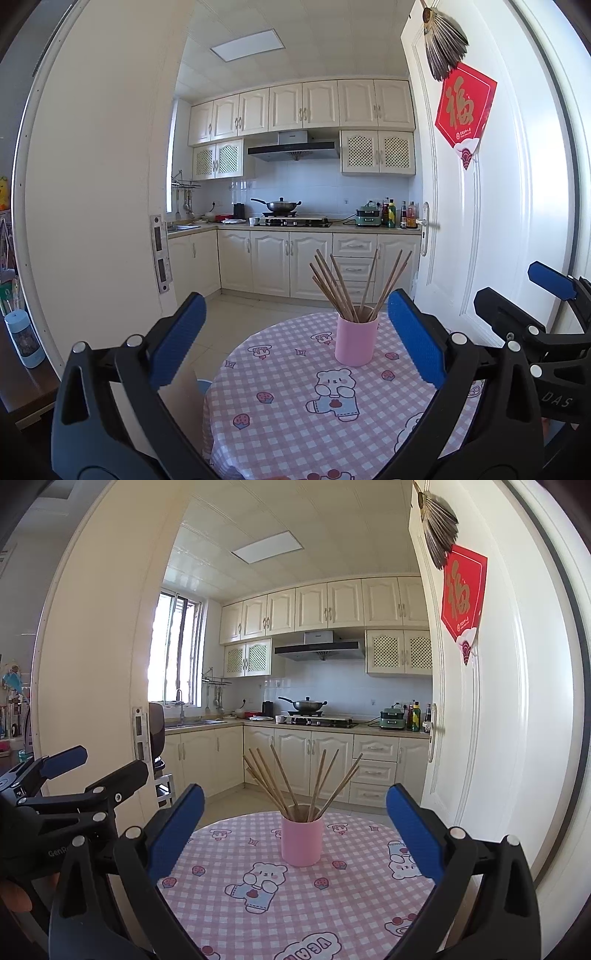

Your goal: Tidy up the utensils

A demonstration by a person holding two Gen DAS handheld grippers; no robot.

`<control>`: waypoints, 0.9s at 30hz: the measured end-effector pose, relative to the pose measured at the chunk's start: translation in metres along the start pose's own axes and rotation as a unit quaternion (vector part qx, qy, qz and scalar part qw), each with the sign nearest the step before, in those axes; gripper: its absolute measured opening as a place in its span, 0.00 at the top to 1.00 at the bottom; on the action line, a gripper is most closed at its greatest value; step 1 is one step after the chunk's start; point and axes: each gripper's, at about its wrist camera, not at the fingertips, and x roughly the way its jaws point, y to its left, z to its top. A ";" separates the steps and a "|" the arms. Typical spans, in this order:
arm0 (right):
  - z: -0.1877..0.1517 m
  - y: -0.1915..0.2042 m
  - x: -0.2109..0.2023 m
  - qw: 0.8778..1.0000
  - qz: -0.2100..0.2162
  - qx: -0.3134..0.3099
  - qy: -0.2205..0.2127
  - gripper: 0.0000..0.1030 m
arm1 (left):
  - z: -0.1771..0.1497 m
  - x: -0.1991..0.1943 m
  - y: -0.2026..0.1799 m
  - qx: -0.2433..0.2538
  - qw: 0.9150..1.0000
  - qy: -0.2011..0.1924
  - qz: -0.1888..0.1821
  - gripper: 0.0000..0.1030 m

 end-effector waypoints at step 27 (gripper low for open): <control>-0.003 0.002 -0.008 1.000 -0.007 0.004 0.001 0.08 | -0.001 -0.010 -0.002 0.006 1.000 -0.010 -0.001 0.06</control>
